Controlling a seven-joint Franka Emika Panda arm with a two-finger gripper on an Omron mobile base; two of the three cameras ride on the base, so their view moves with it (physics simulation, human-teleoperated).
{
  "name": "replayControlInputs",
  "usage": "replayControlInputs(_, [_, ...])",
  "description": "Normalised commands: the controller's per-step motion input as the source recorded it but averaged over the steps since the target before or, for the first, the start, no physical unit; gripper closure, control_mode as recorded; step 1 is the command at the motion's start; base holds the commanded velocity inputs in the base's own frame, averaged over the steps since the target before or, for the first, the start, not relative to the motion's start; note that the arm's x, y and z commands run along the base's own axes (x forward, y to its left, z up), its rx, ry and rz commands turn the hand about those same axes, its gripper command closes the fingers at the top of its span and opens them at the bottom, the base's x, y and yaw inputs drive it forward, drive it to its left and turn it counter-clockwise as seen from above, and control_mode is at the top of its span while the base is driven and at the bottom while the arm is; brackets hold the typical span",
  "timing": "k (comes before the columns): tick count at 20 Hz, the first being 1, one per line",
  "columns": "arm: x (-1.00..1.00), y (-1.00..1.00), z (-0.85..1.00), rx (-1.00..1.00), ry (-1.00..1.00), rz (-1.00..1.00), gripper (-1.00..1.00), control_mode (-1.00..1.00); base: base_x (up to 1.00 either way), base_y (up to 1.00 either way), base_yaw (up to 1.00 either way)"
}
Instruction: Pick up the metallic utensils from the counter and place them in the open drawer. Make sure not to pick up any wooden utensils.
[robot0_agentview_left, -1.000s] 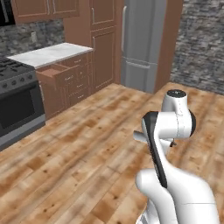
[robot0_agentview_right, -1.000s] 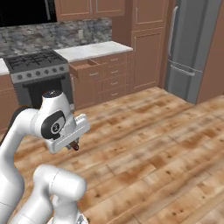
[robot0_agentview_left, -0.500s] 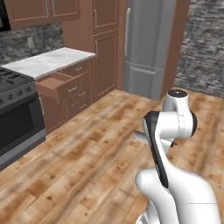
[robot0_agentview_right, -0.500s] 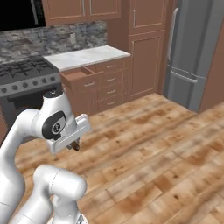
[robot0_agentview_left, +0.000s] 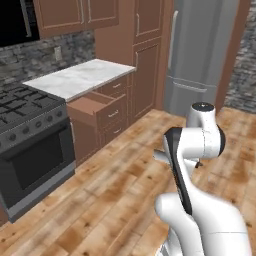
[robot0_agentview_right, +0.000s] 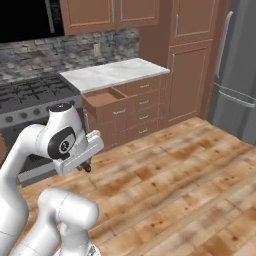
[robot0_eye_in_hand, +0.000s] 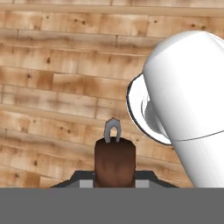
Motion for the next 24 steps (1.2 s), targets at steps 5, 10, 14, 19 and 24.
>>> replayControlInputs(5, [0.0, 0.0, 0.0, 0.0, 0.0, 0.0, 1.0, 1.0, 1.0, 0.25, -0.06])
replayControlInputs(10, [0.0, 0.0, 0.0, 0.0, 0.0, 0.0, 1.0, 1.0, 1.0, 0.34, -0.33])
replayControlInputs(14, [0.0, 0.0, 0.0, 0.0, 0.0, 0.0, 1.0, 1.0, 1.0, 0.45, -0.34])
replayControlInputs(19, [0.0, 0.0, 0.0, 0.0, 0.0, 0.0, 1.0, 1.0, 0.9, 0.51, -0.23])
replayControlInputs(24, [0.0, 0.0, 0.0, 0.0, 0.0, 0.0, 1.0, 1.0, 0.57, 0.25, -0.18])
